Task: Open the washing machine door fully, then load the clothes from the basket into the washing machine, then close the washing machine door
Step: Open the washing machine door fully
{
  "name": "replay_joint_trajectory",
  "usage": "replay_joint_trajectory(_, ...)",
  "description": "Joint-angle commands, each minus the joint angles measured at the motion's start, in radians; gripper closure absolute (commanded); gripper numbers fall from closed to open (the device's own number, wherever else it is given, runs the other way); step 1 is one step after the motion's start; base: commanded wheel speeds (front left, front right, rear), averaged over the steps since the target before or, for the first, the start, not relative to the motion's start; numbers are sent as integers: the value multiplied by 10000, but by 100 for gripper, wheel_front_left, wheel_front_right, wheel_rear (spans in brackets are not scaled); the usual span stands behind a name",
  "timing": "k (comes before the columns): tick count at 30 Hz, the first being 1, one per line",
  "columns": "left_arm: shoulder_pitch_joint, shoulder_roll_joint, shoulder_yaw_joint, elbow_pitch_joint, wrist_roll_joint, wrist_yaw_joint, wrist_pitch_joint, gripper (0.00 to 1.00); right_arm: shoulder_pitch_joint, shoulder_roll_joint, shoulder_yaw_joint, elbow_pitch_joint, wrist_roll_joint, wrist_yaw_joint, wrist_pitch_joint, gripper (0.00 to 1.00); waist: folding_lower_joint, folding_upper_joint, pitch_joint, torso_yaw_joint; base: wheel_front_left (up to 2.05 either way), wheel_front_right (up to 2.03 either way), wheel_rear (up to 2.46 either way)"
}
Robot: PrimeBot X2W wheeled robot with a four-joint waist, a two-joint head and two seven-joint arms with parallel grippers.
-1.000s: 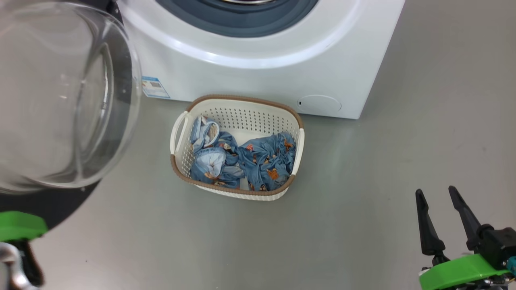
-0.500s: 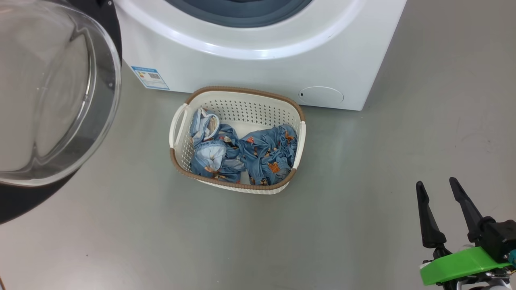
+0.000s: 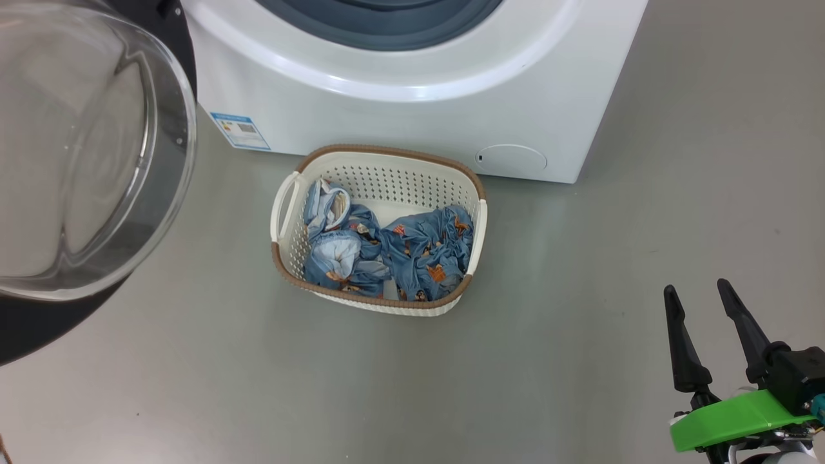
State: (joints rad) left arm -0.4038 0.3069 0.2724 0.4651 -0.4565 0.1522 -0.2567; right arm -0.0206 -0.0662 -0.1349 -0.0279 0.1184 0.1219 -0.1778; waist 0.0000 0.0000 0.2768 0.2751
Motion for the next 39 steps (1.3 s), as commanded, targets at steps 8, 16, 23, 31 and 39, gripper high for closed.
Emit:
replay_joint_trajectory(8, 1578, -791, 725, -2446, 1208, -294, -50, 100, 87, 20, 286, -83, -14, 88, -141, 0, 0, 0, -492, -36, 0, 0, 0)
replay_joint_trajectory(16, 3051, -1780, 92, -4108, 1996, -692, -51, 100, 332, 84, 362, 71, -10, 88, -217, 0, 0, 0, -1022, -207, 0, 0, 0)
replay_joint_trajectory(23, 4462, -2319, -1244, -4927, 2250, -1101, -49, 100, 577, 134, 492, 209, -34, 88, -294, 0, 0, 0, -1513, -531, 0, 0, 0)
replay_joint_trajectory(31, 4932, -2411, -2683, -5267, 2588, -1556, 313, 100, 1017, 156, 570, 198, -7, 88, -314, 0, 0, 0, -1968, -799, 0, 0, 0)
replay_joint_trajectory(39, 4949, -2221, -3184, -5105, 2523, -1973, 831, 28, 1321, 158, 742, -67, -158, 88, -150, 0, 0, 0, -2401, -1337, 0, 0, 0)
